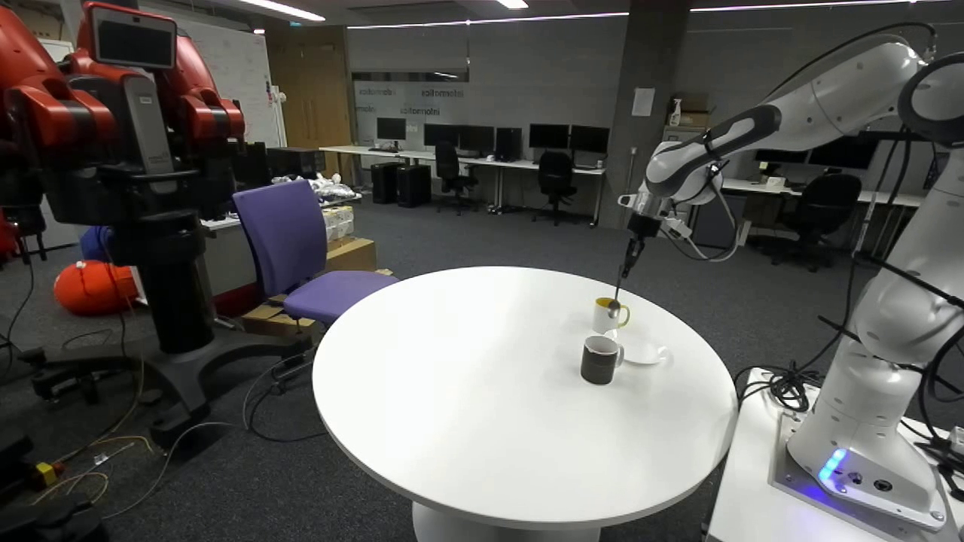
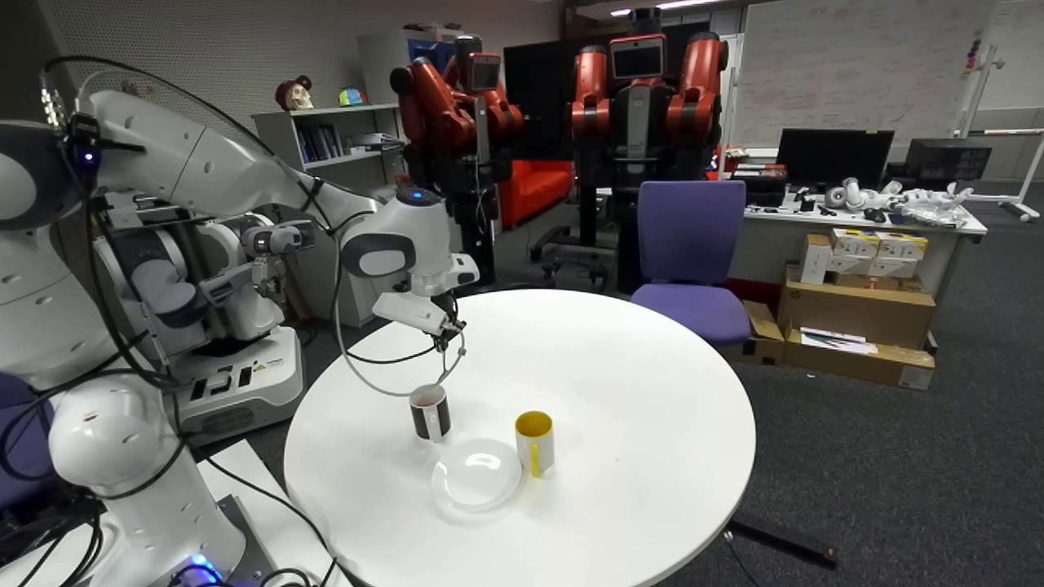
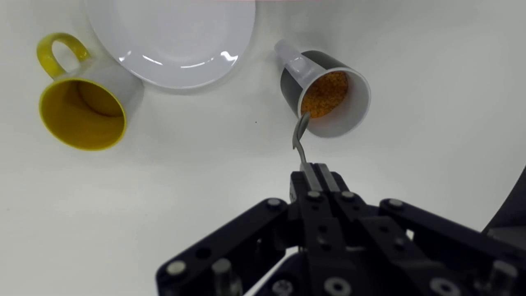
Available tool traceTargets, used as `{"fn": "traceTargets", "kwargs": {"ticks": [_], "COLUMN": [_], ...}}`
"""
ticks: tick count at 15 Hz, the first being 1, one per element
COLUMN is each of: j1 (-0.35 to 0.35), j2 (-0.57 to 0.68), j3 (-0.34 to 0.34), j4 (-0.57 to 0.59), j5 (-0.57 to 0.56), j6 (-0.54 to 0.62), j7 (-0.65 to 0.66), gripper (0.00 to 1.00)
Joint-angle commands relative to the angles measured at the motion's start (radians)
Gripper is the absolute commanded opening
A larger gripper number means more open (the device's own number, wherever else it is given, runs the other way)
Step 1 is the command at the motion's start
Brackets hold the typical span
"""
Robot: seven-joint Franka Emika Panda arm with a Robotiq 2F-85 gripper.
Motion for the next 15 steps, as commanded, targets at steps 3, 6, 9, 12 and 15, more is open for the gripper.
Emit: {"fn": "traceTargets", "kwargs": {"ticks": [3,6,9,12,15], "j1": [-0.051,-0.068,-0.073,-0.071,-0.071], "j2": [-0.138,-0.163,-0.165,-0.141,-0.113], "j3": [-0.1,-0.163,-0.222,-0.279,-0.339], "j4": [-0.185,-0.246,-0.28,-0.289,-0.283], "j5": [0.064,0.114,0.172,0.232,0.331], "j6": [0.073,0.113,0.147,0.156,0.126], "j7": [0.013,-0.008,-0.035,-0.096,-0.201], "gripper": [0.0,0.0,0.0,0.0,0.0]}}
